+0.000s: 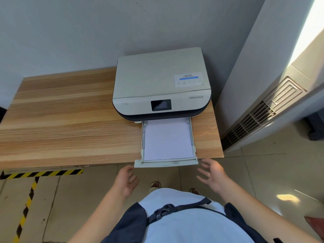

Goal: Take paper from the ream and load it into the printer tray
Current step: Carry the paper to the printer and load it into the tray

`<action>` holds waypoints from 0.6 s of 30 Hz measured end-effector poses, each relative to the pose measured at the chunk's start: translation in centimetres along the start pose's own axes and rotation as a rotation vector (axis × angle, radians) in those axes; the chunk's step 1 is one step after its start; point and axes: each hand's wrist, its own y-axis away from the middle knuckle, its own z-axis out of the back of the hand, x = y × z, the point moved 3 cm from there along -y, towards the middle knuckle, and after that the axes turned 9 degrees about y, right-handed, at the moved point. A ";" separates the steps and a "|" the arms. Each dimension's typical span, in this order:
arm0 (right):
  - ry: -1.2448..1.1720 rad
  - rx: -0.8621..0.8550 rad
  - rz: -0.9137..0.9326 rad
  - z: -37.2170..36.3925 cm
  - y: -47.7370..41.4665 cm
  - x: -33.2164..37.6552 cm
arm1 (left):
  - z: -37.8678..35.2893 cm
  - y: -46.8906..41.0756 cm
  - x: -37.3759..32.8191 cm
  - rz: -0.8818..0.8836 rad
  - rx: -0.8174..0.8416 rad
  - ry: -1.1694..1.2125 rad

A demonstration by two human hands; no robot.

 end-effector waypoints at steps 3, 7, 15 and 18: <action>-0.194 0.112 -0.114 0.2 -0.6 0.2 | -0.1 0.4 -0.1 0.130 0.069 0.306; -0.218 0.131 -0.138 -0.2 -0.2 0.9 | -0.8 1.7 0.0 0.115 0.099 0.386; -0.271 0.150 -0.182 -1.1 0.8 2.0 | -1.7 2.8 -0.4 0.071 0.064 0.451; -0.354 0.160 -0.199 -1.6 0.9 2.4 | -2.1 2.9 -0.9 0.094 0.053 0.449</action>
